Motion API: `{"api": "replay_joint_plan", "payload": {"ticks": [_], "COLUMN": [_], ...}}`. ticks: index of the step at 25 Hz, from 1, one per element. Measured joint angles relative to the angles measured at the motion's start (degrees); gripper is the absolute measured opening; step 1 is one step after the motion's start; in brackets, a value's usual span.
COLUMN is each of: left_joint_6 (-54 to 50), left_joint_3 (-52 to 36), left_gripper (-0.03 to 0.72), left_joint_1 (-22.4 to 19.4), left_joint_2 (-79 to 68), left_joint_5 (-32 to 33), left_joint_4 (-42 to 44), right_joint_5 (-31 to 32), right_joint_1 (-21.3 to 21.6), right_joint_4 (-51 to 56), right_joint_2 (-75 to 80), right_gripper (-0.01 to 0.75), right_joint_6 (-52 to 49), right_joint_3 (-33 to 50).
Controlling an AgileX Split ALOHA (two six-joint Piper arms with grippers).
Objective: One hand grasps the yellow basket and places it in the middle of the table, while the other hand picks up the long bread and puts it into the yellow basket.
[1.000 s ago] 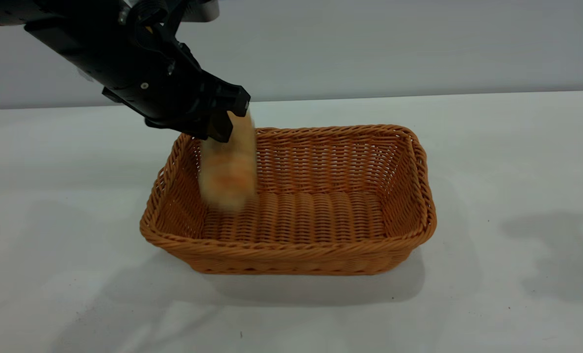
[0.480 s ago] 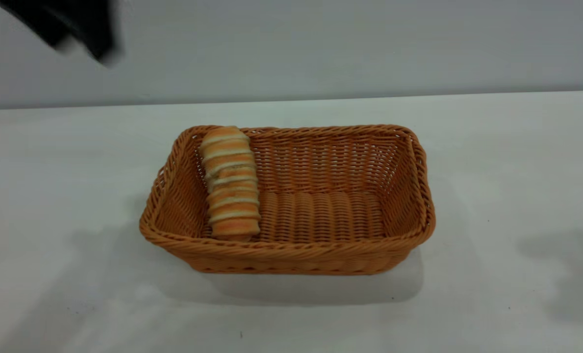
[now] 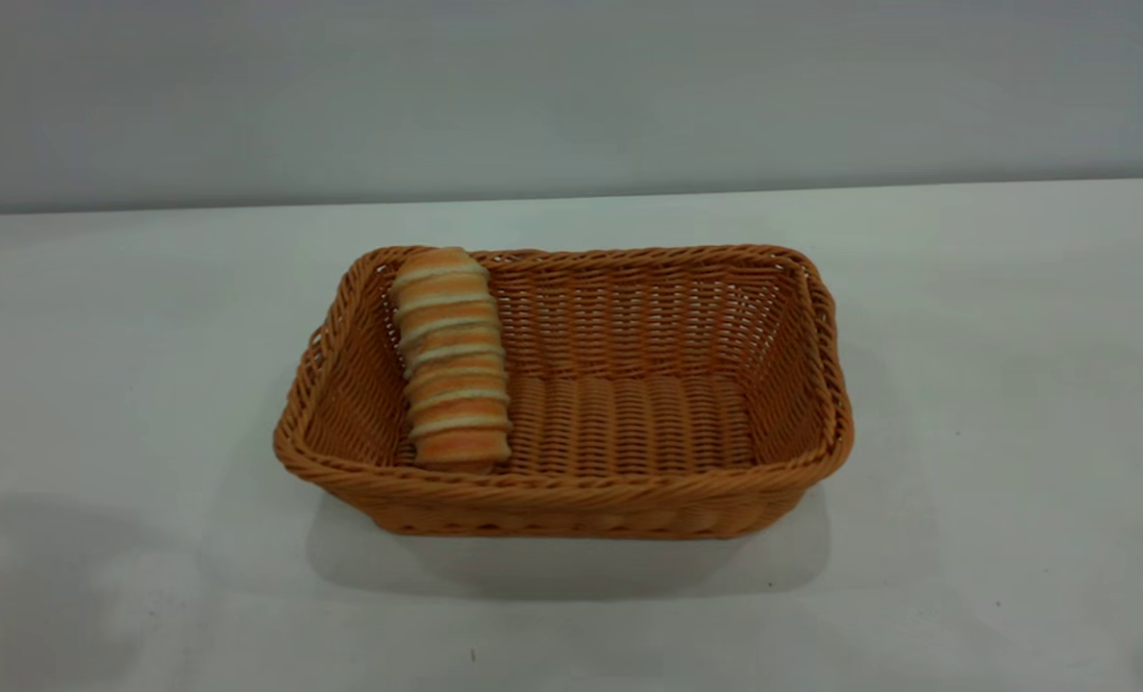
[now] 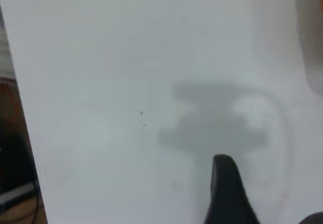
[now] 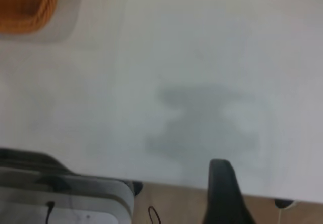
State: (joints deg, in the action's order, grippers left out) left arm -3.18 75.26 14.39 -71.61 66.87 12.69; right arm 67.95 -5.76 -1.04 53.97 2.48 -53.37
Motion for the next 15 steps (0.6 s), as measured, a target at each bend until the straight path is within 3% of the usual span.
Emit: {"api": "replay_joint_plan", "payload": {"ticks": [15], "left_joint_6": [-1.46], "left_joint_3": [-31.48], "left_gripper": [0.513], "left_joint_1": [0.0], "left_joint_2": [41.88], "left_joint_5": [0.05], "left_joint_4": [-0.12], "right_joint_5": [1.8], "right_joint_1": [0.0], "right_joint_4": [0.59], "right_joint_2": [-32.52], "right_gripper": [0.509], "right_joint_6": [0.0], "right_joint_3": [15.9]}}
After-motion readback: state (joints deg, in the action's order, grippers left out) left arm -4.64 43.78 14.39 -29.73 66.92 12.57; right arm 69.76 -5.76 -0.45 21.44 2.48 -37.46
